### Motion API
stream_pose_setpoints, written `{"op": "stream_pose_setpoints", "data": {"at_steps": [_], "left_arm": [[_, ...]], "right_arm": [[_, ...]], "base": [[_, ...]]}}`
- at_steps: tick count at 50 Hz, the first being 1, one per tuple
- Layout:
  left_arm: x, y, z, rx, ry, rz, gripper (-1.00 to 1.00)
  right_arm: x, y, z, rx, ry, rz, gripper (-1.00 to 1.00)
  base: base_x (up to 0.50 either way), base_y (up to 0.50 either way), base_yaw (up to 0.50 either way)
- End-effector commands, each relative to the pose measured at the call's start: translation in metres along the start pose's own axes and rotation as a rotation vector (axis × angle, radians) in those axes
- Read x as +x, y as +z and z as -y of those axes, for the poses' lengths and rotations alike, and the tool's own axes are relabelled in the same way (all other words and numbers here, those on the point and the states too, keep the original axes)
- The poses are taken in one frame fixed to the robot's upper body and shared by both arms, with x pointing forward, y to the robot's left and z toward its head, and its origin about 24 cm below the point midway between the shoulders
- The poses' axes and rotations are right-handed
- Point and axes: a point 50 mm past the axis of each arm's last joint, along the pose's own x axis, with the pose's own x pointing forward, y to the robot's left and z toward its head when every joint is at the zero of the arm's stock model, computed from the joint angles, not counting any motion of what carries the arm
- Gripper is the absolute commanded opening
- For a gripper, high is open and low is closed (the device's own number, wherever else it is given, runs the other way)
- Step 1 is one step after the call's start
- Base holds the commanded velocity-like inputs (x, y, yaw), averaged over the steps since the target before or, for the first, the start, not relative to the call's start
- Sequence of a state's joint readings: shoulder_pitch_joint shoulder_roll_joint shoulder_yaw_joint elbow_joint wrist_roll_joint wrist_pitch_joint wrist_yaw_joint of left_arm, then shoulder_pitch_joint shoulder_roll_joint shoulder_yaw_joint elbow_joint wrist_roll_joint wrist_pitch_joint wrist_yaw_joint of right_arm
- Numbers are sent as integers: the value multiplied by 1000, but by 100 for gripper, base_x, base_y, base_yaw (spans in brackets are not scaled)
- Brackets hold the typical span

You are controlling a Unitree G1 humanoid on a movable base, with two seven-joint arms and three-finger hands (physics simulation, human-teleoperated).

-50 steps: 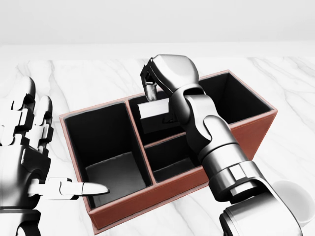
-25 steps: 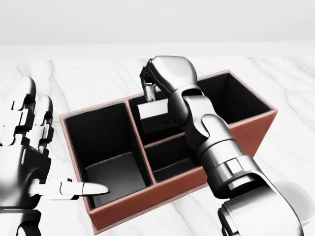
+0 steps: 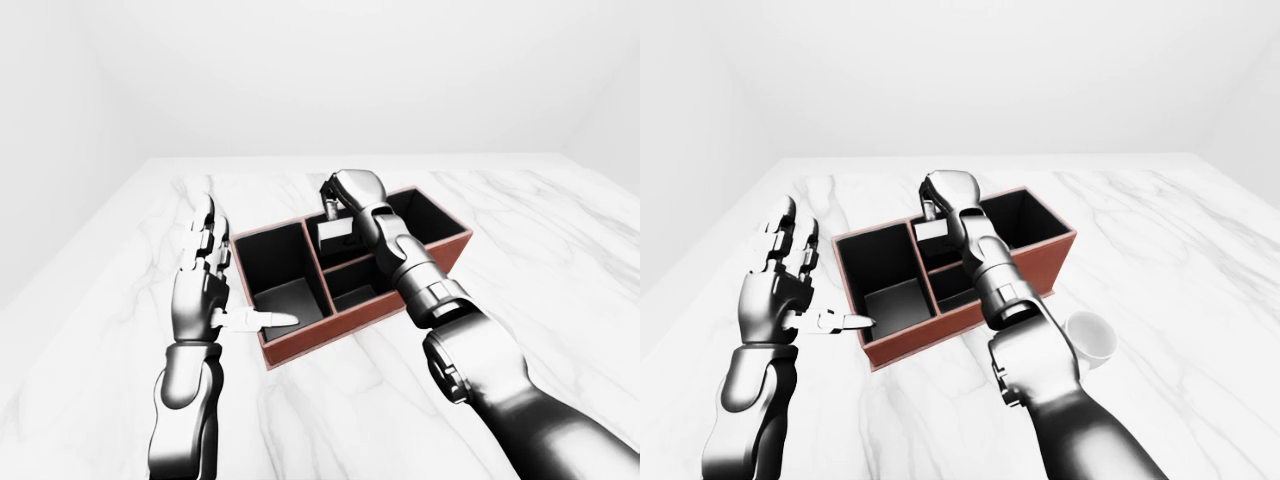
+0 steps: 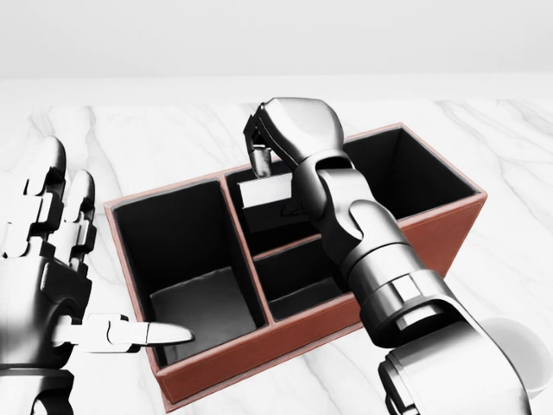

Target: Pick up the book and place it in the front compartment of the caddy.

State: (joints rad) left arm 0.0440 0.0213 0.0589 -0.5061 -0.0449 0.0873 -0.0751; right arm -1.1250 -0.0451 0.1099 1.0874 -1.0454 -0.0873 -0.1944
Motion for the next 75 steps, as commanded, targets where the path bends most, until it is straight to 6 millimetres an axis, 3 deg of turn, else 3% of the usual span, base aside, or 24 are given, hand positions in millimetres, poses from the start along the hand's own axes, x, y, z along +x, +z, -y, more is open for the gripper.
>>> {"op": "stream_pose_setpoints", "data": {"at_steps": [1,75], "left_arm": [[-1,-1,0,0,-1,-4,100],[-1,-1,2,-1,-6,-4,100]], "right_arm": [[2,1,9,-4,-78,-1,-100],[-4,-3,-10,-75,-115,-12,-100]], "base": [[0,0,0],[0,0,0]]}}
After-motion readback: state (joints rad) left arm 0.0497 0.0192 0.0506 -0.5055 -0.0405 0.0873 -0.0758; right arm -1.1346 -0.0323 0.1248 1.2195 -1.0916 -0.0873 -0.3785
